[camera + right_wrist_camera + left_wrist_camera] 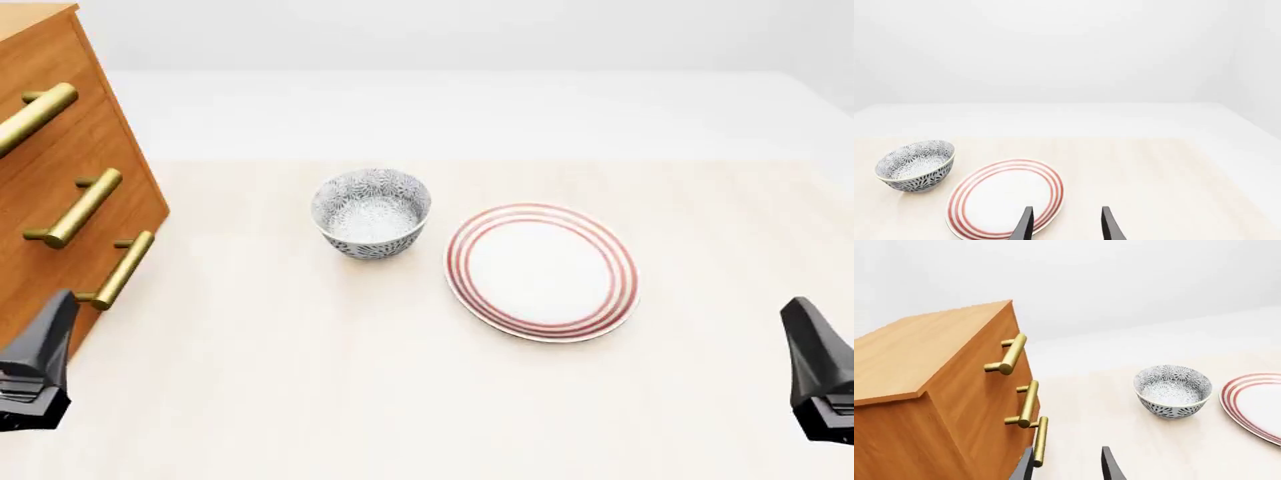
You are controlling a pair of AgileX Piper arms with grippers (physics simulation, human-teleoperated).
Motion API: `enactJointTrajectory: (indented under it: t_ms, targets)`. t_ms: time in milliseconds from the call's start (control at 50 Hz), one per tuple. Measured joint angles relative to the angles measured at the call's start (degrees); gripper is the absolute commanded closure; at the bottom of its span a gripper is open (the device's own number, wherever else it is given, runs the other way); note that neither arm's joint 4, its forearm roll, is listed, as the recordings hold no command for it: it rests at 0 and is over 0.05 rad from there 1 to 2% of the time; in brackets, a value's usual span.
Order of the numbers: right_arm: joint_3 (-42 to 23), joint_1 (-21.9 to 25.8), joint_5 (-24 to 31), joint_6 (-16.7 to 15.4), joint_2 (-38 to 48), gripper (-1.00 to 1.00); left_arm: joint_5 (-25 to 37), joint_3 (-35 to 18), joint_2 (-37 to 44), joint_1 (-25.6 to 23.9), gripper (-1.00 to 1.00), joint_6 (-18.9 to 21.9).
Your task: Open the top drawer of the cabinet.
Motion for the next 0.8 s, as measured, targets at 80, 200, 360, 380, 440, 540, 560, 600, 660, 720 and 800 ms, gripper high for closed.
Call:
enactJointTrajectory:
  t_ms: [80, 200, 360, 380, 440, 540, 560, 600, 660, 720, 800]
  targets:
    - [0.0, 0.0, 0.0, 0.0, 0.0, -1.0, -0.54, -0.67, 1.67, -0.17, -1.0, 2.23]
    - [0.0, 0.0, 0.0, 0.0, 0.01, -1.0, -0.39, -2.49, 3.92, -0.26, -1.0, 5.97]
    - [0.0, 0.0, -0.01, 0.0, 0.01, -1.0, -0.41, -4.72, 6.98, -0.82, -1.0, 10.99]
    - [0.0, 0.0, -0.01, 0.0, 0.01, -1.0, -0.37, -5.02, 7.29, -0.87, -1.0, 11.54]
    - [0.0, 0.0, -0.01, 0.0, 0.01, -1.0, -0.32, -5.86, 8.27, -1.07, -1.0, 13.15]
    - [0.0, 0.0, -0.01, 0.0, 0.01, -1.0, -0.75, -7.07, 10.54, -1.25, -1.0, 16.76]
    - [0.0, 0.0, -0.01, 0.0, 0.01, -1.0, -0.83, -7.29, 10.97, -1.26, -1.0, 17.49]
    - [0.0, 0.0, -0.01, 0.0, 0.01, -1.0, -0.87, -7.74, 11.75, -1.27, -1.0, 18.85]
    - [0.0, 0.0, 0.0, 0.0, 0.0, -1.0, -0.53, -8.57, 12.53, -1.32, -1.0, 20.7]
    - [0.0, 0.0, 0.0, 0.0, 0.0, -1.0, -0.1, -9.3, 13.15, -1.33, -1.0, 22.99]
    - [0.0, 0.0, 0.0, 0.0, 0.0, -1.0, 0.85, -10.72, 13.96, -1.47, -1.0, 25.89]
